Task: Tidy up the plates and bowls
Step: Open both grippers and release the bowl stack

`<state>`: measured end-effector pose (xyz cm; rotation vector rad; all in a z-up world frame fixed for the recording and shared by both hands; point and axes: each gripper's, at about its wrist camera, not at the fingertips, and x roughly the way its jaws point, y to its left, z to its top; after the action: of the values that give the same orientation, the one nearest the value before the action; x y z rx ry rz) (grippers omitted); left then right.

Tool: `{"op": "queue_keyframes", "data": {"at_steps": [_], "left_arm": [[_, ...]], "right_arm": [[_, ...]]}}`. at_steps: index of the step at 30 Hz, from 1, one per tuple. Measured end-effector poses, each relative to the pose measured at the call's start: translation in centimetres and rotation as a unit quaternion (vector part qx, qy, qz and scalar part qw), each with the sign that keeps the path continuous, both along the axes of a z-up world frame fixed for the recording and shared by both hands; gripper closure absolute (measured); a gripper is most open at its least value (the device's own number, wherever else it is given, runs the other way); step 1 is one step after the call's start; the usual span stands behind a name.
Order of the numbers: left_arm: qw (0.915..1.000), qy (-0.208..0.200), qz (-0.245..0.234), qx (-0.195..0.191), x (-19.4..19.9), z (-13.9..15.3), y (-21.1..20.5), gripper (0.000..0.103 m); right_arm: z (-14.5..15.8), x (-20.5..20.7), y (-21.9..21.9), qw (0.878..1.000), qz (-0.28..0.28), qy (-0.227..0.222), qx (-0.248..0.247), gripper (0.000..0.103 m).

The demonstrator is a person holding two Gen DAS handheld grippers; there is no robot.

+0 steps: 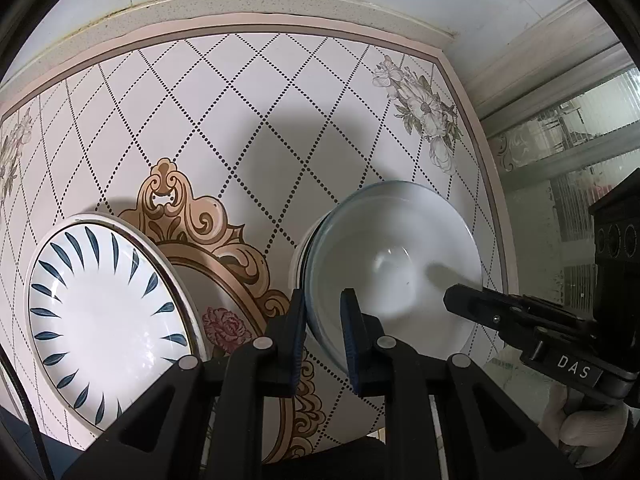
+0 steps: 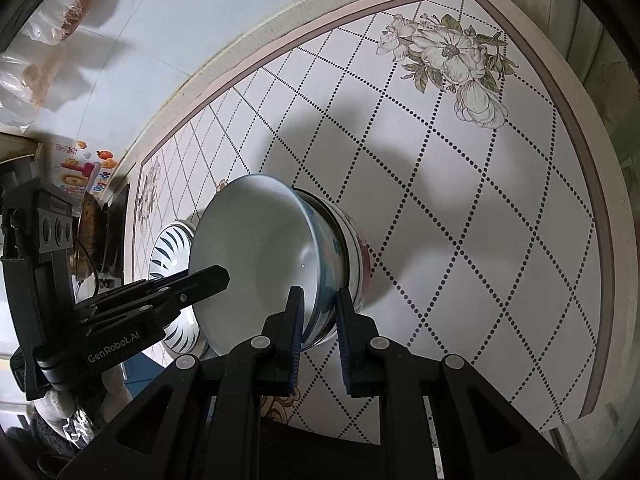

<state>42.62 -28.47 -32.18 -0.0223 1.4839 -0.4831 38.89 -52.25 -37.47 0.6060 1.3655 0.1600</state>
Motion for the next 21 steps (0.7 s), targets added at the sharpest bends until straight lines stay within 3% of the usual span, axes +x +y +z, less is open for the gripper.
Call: {"op": "queue_keyframes", "data": {"at_steps": [11,17,19,21], "left_arm": [[1.0,0.002,-0.006,0.006,-0.4,0.6,0.1,0.088],[0.9985,-0.036,-0.018,0.036,-1.0,3.9,0.3,0.087],[0.998,-0.048,-0.019,0.035,-1.3,5.2,0.6,0.087],[0.9975,-0.06,-0.024,0.028,-1.6,6.7,0.8,0.086]], "right_arm": [[0.3,-0.1,-0.1,1.0,-0.012,0.005,0.005,0.083],[2.8,-0.7,0.6,0.999,-0.009,-0.008,-0.049,0.082],[4.0,-1.0,0.8,0.998,-0.007,-0.016,-0.068,0.067],[5.8,-1.4,1.1,0.996,-0.006,-0.025,-0.088,0.058]]}}
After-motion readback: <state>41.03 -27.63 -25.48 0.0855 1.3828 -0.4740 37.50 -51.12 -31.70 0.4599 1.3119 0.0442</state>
